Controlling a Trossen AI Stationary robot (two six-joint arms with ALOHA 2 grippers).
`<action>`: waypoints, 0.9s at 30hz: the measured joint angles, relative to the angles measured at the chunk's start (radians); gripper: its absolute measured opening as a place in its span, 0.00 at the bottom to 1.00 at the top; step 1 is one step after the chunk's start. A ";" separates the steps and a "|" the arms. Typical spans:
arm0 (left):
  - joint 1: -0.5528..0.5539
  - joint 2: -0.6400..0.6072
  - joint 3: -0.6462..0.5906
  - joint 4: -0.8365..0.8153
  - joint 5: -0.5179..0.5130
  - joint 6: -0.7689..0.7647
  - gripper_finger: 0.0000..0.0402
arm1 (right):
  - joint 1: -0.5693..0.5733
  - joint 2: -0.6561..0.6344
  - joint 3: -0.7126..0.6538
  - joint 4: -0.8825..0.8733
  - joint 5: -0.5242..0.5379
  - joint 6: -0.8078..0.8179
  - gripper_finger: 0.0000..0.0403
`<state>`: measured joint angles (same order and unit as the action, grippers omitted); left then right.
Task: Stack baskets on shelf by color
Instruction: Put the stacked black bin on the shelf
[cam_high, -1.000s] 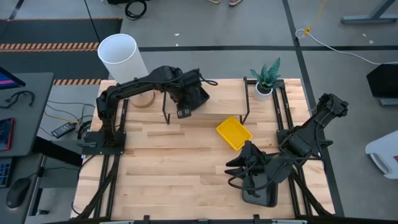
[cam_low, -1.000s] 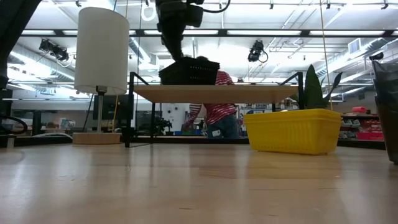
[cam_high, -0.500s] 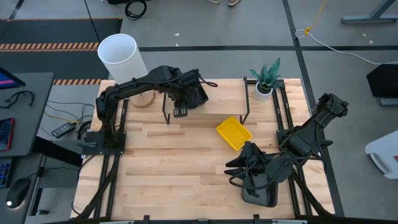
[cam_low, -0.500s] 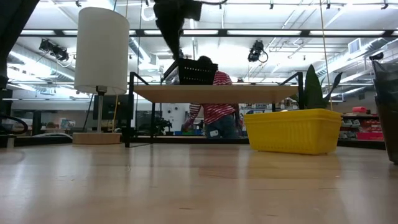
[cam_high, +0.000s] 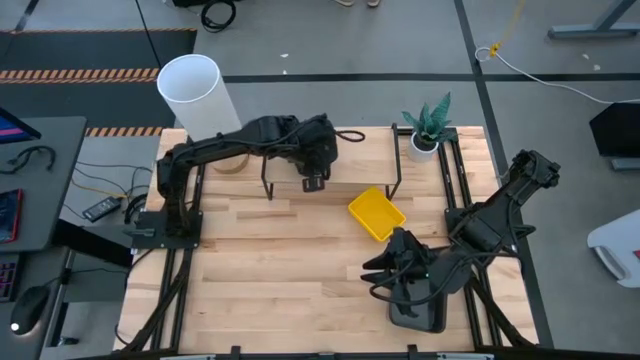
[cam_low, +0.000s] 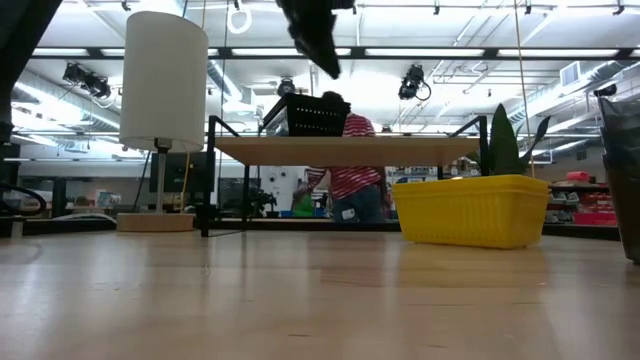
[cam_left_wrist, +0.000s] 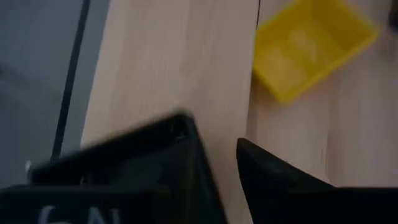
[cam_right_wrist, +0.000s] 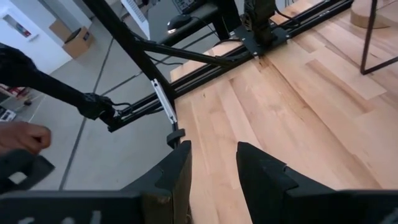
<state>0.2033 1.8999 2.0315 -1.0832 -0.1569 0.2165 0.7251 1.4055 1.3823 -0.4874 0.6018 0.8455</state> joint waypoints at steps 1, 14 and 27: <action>0.001 0.000 -0.010 0.032 0.012 -0.001 0.35 | 0.002 0.000 0.000 0.002 0.000 0.000 0.33; 0.007 0.064 -0.013 -0.047 -0.015 -0.049 0.65 | 0.013 0.000 0.000 0.012 0.011 -0.010 0.33; 0.008 0.120 -0.013 -0.091 -0.056 -0.048 0.51 | 0.016 0.000 0.000 0.027 0.008 -0.037 0.33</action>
<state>0.2111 2.0198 2.0185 -1.1740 -0.2127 0.1686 0.7414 1.4055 1.3823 -0.4604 0.6098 0.8085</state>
